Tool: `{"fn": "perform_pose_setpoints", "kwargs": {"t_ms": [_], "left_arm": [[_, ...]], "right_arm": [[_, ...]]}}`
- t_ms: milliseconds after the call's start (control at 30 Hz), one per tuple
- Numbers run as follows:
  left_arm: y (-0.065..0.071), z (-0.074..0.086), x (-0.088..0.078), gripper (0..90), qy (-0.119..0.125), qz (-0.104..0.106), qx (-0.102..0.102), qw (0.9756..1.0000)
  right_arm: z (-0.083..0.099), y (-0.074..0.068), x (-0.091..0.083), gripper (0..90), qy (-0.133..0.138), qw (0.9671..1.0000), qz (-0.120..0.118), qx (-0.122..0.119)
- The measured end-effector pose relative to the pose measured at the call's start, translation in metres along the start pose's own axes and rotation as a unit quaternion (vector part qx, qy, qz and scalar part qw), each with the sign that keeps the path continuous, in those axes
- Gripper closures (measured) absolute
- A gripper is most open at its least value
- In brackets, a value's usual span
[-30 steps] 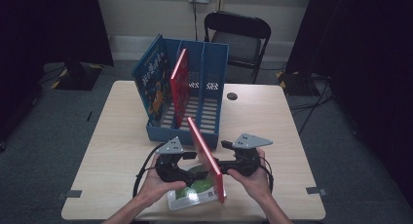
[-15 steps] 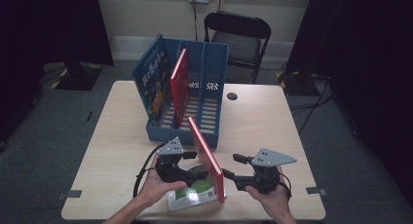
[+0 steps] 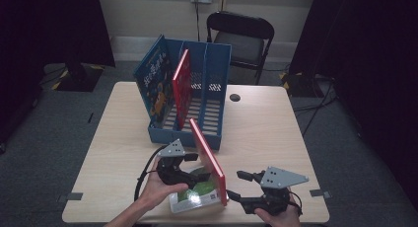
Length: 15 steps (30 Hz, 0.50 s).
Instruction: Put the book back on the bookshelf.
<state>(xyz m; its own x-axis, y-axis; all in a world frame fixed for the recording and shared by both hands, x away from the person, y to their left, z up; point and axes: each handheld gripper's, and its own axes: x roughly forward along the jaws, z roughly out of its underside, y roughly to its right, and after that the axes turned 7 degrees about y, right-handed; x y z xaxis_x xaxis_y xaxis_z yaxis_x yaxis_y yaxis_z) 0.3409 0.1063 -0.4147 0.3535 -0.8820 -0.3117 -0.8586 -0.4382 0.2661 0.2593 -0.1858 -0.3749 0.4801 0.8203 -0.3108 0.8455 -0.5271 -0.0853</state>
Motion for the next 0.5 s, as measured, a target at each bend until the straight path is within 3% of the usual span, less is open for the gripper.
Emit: {"fn": "perform_pose_setpoints", "kwargs": {"t_ms": [300,500], "left_arm": [[0.001,0.000,0.001,15.7,0.002,-0.004,-0.002,1.0000],[0.002,0.000,0.001,16.1,0.006,-0.010,0.003,0.9999]], "right_arm": [[-0.001,-0.007,0.012,32.3,-0.006,0.9995,-0.030,-0.010],[-0.003,-0.011,0.031,33.4,-0.020,0.9992,-0.032,-0.015]]}}
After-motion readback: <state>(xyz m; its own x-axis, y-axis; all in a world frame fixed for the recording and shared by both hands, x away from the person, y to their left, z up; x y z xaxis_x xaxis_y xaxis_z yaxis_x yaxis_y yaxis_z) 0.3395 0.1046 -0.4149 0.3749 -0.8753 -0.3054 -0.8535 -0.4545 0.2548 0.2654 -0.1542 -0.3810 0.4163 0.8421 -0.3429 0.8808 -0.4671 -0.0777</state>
